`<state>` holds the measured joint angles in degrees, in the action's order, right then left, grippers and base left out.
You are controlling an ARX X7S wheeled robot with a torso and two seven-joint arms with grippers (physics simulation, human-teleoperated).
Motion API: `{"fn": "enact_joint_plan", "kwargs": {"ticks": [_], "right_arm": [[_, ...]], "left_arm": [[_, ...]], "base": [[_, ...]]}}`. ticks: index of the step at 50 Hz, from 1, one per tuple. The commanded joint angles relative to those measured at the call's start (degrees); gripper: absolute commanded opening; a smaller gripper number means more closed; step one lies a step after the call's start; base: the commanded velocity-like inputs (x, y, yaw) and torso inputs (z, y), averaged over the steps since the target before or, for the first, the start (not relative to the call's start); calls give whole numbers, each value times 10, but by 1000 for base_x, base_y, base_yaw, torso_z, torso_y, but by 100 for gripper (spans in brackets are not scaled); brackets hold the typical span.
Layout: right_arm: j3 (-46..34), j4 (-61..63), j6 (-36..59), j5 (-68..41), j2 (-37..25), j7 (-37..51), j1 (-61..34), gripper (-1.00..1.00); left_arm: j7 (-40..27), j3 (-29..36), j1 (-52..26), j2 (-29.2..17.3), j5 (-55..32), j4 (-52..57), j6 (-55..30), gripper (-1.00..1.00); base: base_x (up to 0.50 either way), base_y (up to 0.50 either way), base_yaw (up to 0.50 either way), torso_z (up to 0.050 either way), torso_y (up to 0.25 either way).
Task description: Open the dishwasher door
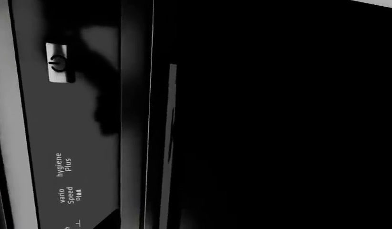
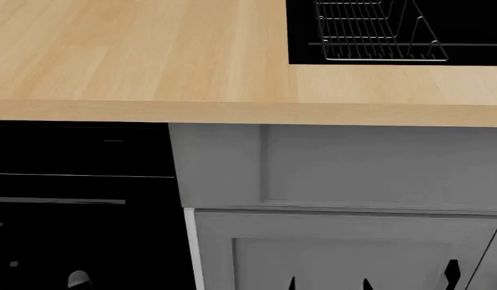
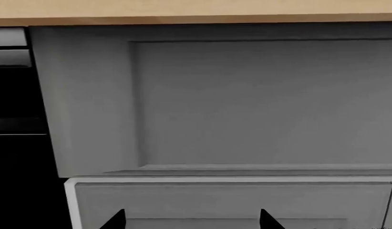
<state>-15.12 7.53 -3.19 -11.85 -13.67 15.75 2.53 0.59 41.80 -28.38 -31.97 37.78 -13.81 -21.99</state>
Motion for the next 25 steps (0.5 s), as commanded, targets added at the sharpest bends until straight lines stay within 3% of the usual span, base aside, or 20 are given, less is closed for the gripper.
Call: {"fn": "enact_joint_plan", "kwargs": {"ticks": [1, 25], "right_arm": [[1, 0, -3, -5, -3, 5, 2, 100], [8, 1, -6, -16, -10, 14, 1, 100]], "left_arm": [[11, 21, -51, 18, 6, -73, 22, 100], [-2, 64, -166, 83, 10, -294, 98, 100]], "base": [[0, 0, 0, 0, 0], [0, 0, 0, 0, 0]]}}
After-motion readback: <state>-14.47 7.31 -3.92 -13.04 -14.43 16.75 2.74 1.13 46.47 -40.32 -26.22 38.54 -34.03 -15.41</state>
